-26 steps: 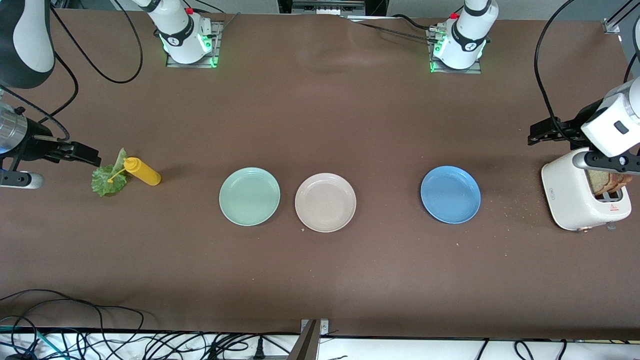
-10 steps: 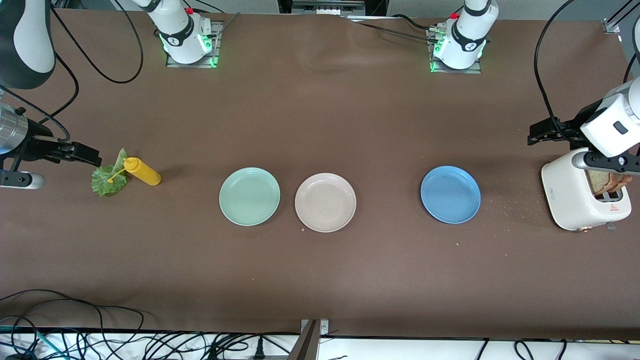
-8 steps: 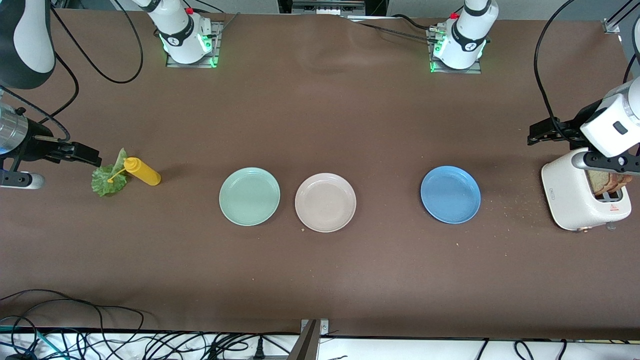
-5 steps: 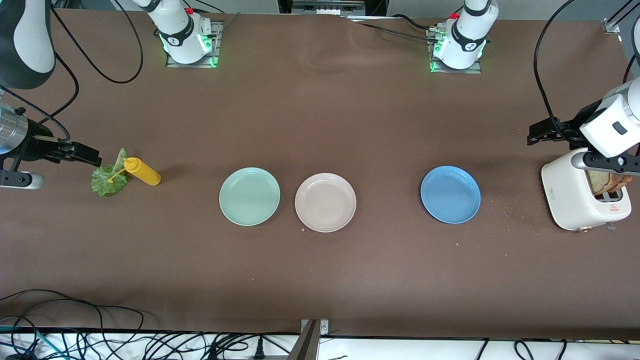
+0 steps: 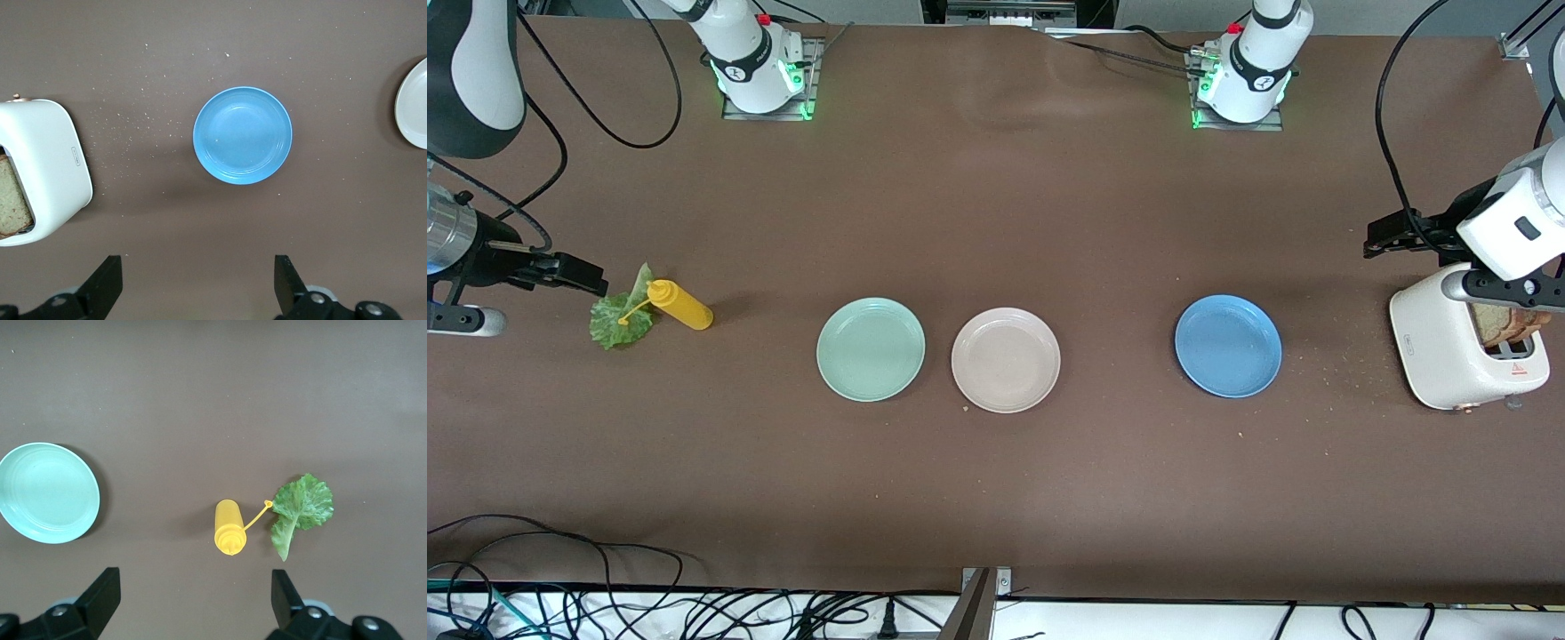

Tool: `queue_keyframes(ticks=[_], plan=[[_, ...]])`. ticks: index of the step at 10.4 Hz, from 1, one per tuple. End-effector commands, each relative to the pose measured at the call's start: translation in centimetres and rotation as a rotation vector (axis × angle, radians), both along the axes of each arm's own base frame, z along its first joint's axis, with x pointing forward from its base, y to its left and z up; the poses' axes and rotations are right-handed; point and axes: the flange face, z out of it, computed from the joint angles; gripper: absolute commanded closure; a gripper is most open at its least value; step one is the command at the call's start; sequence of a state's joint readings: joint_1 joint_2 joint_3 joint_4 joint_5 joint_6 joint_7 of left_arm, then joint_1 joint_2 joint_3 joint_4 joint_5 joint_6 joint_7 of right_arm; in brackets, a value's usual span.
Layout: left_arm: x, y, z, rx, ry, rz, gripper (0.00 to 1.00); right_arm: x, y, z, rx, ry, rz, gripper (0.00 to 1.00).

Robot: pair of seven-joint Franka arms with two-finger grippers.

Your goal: Make sandwich on beige plate with both arms

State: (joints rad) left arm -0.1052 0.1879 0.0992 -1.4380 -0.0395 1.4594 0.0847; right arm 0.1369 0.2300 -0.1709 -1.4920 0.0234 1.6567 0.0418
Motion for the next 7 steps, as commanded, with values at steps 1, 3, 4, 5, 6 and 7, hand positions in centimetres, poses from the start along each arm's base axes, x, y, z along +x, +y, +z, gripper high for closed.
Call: queue_keyframes(ticks=[1,3,4,5,6,7], plan=[[-0.30,-0.01,0.22,0.015,0.005,-0.024,0.00,0.24,0.22,0.37,0.013,-0.005,-0.012,0.00],[-0.30,-0.01,0.22,0.015,0.005,-0.024,0.00,0.25,0.22,0.45,0.013,-0.006,-0.011,0.00],[-0.30,-0.01,0.22,0.015,0.005,-0.022,0.00,0.24,0.23,0.37,0.014,-0.005,-0.012,0.00],[-0.26,-0.03,0.13,0.022,0.007,-0.022,0.00,0.25,0.23,0.45,0.014,-0.006,-0.012,0.00],[-0.26,-0.01,0.13,0.023,0.007,-0.022,0.00,0.25,0.22,0.45,0.013,-0.006,-0.011,0.00],[-0.26,0.01,0.13,0.025,0.007,-0.023,0.00,0.24,0.23,0.37,0.015,-0.005,-0.010,0.00]])
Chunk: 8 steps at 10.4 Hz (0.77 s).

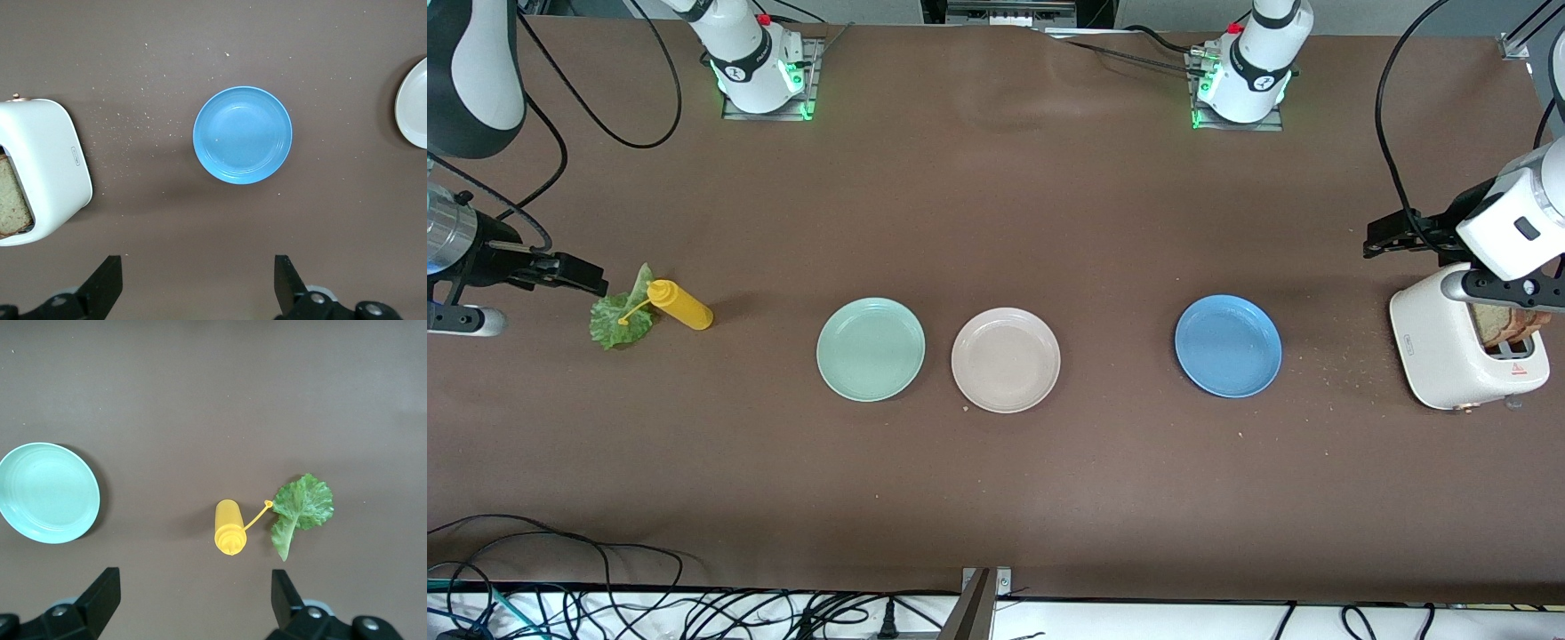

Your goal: Make sandwich on beige plate with both arms

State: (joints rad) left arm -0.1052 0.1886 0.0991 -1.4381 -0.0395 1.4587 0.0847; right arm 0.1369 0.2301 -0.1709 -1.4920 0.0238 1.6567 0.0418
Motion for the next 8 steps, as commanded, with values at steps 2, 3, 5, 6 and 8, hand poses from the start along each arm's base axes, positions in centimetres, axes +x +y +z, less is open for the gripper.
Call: queue_keyframes(ticks=[2,3,5,6,8], plan=[[-0.27,-0.07,0.18,0.025,0.005,-0.024,0.00,0.24,0.23,0.37,0.014,-0.005,-0.012,0.00],[-0.27,0.02,0.18,0.025,0.005,-0.022,0.00,0.24,0.23,0.37,0.014,-0.005,-0.012,0.00],[-0.27,-0.05,0.18,0.026,0.005,-0.022,0.00,0.24,0.23,0.37,0.014,-0.005,-0.012,0.00],[-0.15,0.04,-0.02,0.029,0.008,-0.020,0.00,0.24,0.23,0.37,0.014,-0.005,-0.012,0.00],[-0.08,0.63,-0.54,0.038,0.022,-0.009,0.00,0.24,0.23,0.37,0.014,-0.005,-0.012,0.00]])
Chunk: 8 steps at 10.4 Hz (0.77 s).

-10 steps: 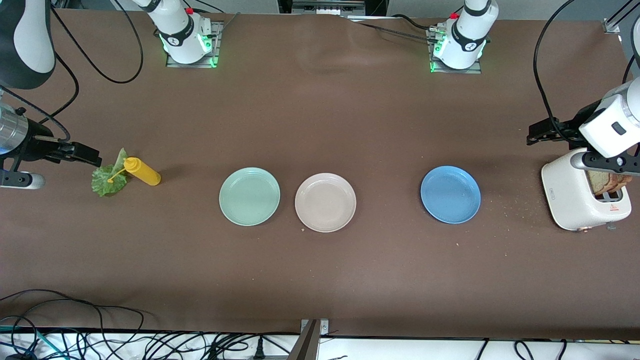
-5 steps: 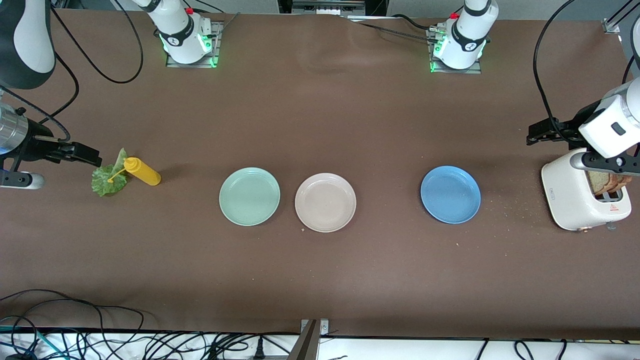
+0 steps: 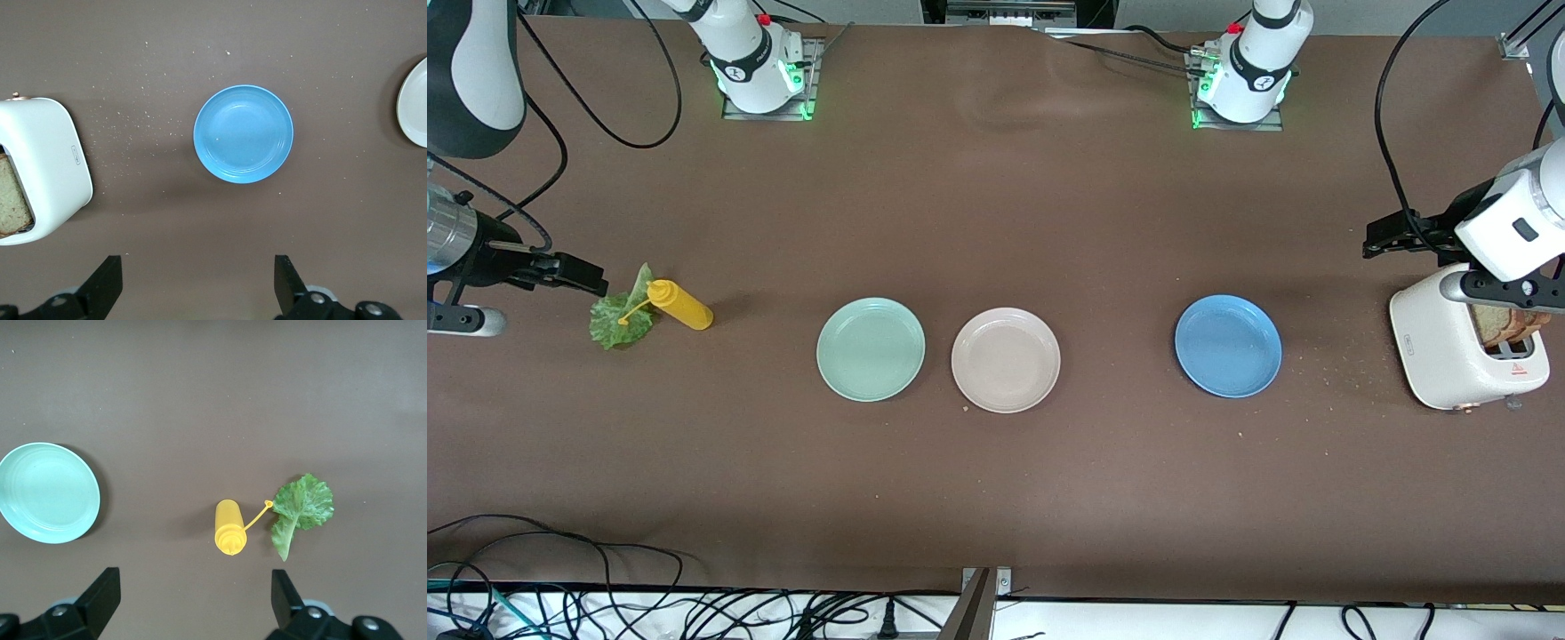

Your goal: Make sandwich on beige plate with both arms

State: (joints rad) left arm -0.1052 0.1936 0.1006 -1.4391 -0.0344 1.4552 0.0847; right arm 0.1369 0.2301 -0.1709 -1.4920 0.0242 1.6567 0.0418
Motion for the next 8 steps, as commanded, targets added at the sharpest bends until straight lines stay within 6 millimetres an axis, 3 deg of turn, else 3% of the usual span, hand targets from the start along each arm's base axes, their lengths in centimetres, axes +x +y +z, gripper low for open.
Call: queue_keyframes(ticks=[1,3,6,8], plan=[[-0.1,0.7,-0.5,0.045,0.023,-0.010,0.00,0.2,0.2,0.4,0.014,-0.005,-0.012,0.00],[-0.1,0.8,-0.7,0.047,0.032,-0.007,0.00,0.2,0.2,0.4,0.014,-0.005,-0.012,0.00],[0.2,5.0,-2.4,0.046,0.074,0.063,0.00,0.2,0.2,0.4,0.014,-0.005,-0.012,0.00],[1.6,8.2,-7.3,0.049,0.153,0.119,0.00,0.2,0.2,0.4,0.014,-0.003,-0.012,0.00]])
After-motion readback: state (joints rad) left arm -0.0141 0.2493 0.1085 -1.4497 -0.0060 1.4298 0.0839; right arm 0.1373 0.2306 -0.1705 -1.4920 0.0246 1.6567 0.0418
